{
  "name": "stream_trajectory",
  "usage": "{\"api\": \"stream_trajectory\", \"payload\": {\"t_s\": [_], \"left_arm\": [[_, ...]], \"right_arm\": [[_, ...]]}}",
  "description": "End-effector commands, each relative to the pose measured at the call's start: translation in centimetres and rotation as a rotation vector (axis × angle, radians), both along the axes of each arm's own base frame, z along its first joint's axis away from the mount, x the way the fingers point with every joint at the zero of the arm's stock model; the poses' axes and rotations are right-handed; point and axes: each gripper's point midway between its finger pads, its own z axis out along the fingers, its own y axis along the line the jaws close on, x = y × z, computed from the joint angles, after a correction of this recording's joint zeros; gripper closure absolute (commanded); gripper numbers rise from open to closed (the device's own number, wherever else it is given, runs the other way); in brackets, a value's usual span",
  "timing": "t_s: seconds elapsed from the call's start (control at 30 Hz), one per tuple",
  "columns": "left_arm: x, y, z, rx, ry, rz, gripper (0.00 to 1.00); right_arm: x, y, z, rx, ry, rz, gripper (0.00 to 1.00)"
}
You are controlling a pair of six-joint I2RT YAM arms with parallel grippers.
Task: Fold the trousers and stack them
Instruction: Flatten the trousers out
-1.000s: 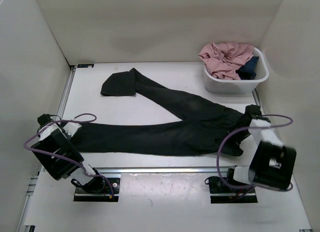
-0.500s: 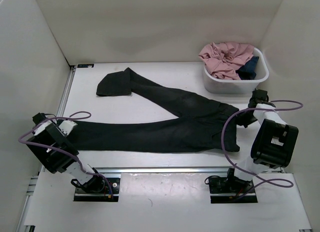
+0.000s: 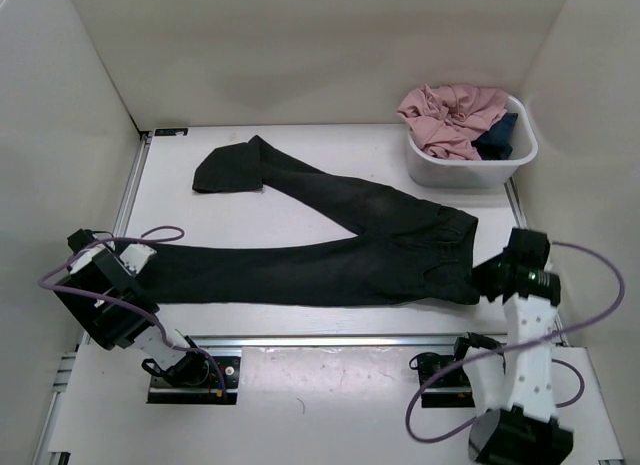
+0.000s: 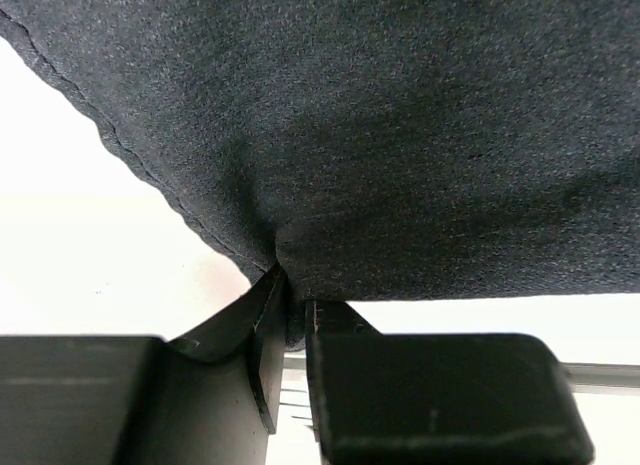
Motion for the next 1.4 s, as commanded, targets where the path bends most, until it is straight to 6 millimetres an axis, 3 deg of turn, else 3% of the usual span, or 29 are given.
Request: {"api": "stream_trajectory", "payload": {"t_s": [0.0, 0.03, 0.07, 0.17, 0.2, 0.27, 0.37, 0.47, 0.57, 0.9, 1.03, 1.13, 1.17, 1.37], "left_arm": [[-0.4, 0.0, 0.7, 0.016, -0.013, 0.013, 0.76], [-0.4, 0.0, 0.7, 0.016, -0.013, 0.013, 0.76], [-0.2, 0.3, 1.0, 0.022, -0.023, 0.021, 0.76], [-0.1, 0.4, 0.7, 0.015, -0.015, 0.022, 0.76], [0.2, 0.6, 1.0, 0.022, -0.026, 0.030, 0.76], [0.2, 0.6, 1.0, 0.022, -0.026, 0.030, 0.76], [0.2, 0.6, 1.0, 0.022, -0.026, 0.030, 0.76], [0.3, 0.7, 1.3, 0.029, -0.033, 0.030, 0.76], [0.5, 0.9, 1.5, 0.035, -0.039, 0.030, 0.76], [0.7, 1.1, 1.5, 0.029, -0.033, 0.030, 0.76], [0.6, 1.2, 1.6, 0.035, -0.027, 0.033, 0.76], [0.6, 1.2, 1.6, 0.035, -0.027, 0.033, 0.76], [0.6, 1.2, 1.6, 0.035, -0.027, 0.033, 0.76], [0.1, 0.7, 1.0, 0.021, -0.016, 0.042, 0.76]], "right_arm": [[-5.0, 2.4, -2.1, 0.127, 0.091, -0.112, 0.88], [-5.7, 2.9, -2.8, 0.149, 0.104, -0.103, 1.00], [-6.8, 3.6, -4.6, 0.181, 0.152, -0.096, 1.00], [-7.3, 5.6, -6.9, 0.263, 0.198, -0.023, 1.00], [-7.8, 5.6, -8.1, 0.257, 0.239, -0.023, 1.00], [-6.7, 4.5, -8.6, 0.202, 0.230, -0.034, 1.00], [-3.2, 2.5, -7.3, 0.116, 0.139, -0.060, 1.00], [-0.9, 0.6, -6.0, 0.033, 0.101, -0.074, 1.00], [0.7, 0.1, -5.5, 0.015, 0.076, -0.071, 1.00], [3.6, -1.1, -7.1, -0.002, 0.090, -0.097, 1.00], [5.0, -1.5, -6.3, -0.013, 0.074, -0.102, 1.00], [5.2, -1.1, -6.2, 0.008, 0.080, -0.091, 0.68], [5.3, -0.1, -5.8, 0.049, 0.073, -0.059, 0.51], [4.2, 2.5, -5.7, 0.081, 0.104, -0.021, 0.43]]}}
